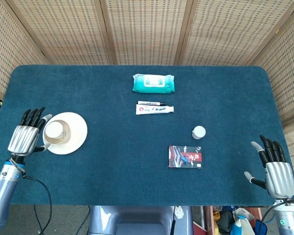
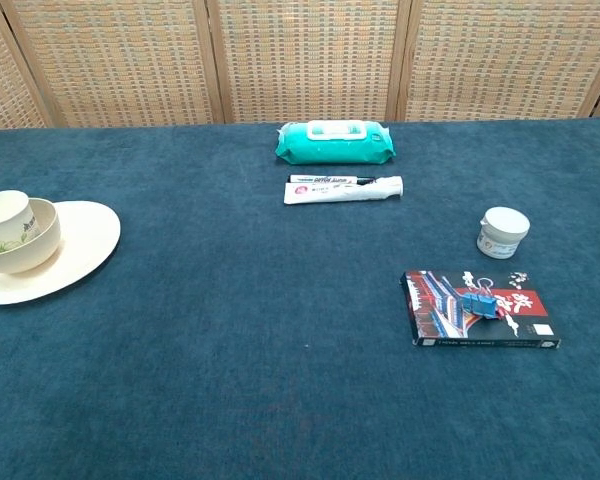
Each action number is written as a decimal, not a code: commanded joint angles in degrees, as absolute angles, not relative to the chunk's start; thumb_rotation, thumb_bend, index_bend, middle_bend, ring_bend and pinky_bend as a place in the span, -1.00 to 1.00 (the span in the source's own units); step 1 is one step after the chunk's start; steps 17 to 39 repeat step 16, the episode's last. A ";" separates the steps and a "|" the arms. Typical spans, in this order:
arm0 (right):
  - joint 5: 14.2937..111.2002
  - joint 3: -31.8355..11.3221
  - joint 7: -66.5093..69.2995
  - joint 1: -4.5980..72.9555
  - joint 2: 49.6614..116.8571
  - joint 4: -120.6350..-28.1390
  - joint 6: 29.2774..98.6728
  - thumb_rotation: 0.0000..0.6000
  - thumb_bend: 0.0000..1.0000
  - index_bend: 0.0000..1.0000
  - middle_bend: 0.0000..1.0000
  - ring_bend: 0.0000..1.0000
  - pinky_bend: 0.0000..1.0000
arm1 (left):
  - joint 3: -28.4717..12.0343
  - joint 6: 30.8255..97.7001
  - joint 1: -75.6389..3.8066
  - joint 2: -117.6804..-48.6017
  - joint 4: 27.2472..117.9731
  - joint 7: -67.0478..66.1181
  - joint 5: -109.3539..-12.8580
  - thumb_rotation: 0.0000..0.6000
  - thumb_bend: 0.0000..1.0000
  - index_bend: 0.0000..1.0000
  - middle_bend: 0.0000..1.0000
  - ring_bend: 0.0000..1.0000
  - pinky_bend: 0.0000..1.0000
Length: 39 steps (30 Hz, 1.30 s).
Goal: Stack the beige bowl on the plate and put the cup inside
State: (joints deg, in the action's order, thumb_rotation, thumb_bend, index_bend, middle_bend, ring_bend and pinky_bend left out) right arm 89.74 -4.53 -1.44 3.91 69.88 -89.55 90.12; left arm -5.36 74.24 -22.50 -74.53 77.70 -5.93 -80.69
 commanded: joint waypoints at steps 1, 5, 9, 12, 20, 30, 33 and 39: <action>89.73 -4.47 -1.73 3.98 69.91 -89.51 89.92 1.00 -0.73 -0.75 -1.00 -1.00 -1.00 | -4.10 80.15 -18.66 -69.05 87.02 -7.67 -83.40 1.00 -0.90 -0.80 -1.00 -1.00 -1.00; 89.63 -4.34 -2.35 4.07 69.89 -89.42 89.51 1.00 -0.73 -0.75 -1.00 -1.00 -1.00 | -1.67 83.97 -15.43 -66.95 91.44 -13.77 -85.49 1.00 -0.94 -0.90 -1.00 -1.00 -1.00; 89.42 -4.15 -3.02 4.21 69.80 -89.39 88.86 1.00 -0.73 -0.75 -1.00 -1.00 -1.00 | 0.39 85.60 -12.38 -65.85 95.07 -16.68 -85.22 1.00 -0.97 -0.99 -1.00 -1.00 -1.00; 89.33 -4.07 -3.97 4.35 69.86 -89.26 88.46 1.00 -0.73 -0.75 -1.00 -1.00 -1.00 | 1.90 85.47 -10.80 -65.13 97.31 -18.35 -84.67 1.00 -0.98 -1.00 -1.00 -1.00 -1.00; 89.11 -4.04 -4.67 4.51 70.02 -89.36 88.01 1.00 -0.73 -0.75 -1.00 -1.00 -1.00 | 2.74 87.21 -9.06 -65.30 99.46 -20.00 -85.77 1.00 -0.98 -1.00 -1.00 -1.00 -1.00; 89.11 -4.04 -4.67 4.51 70.02 -89.36 88.01 1.00 -0.73 -0.75 -1.00 -1.00 -1.00 | 2.74 87.21 -9.06 -65.30 99.46 -20.00 -85.77 1.00 -0.98 -1.00 -1.00 -1.00 -1.00; 89.11 -4.04 -4.67 4.51 70.02 -89.36 88.01 1.00 -0.73 -0.75 -1.00 -1.00 -1.00 | 2.74 87.21 -9.06 -65.30 99.46 -20.00 -85.77 1.00 -0.98 -1.00 -1.00 -1.00 -1.00; 89.11 -4.04 -4.67 4.51 70.02 -89.36 88.01 1.00 -0.73 -0.75 -1.00 -1.00 -1.00 | 2.74 87.21 -9.06 -65.30 99.46 -20.00 -85.77 1.00 -0.98 -1.00 -1.00 -1.00 -1.00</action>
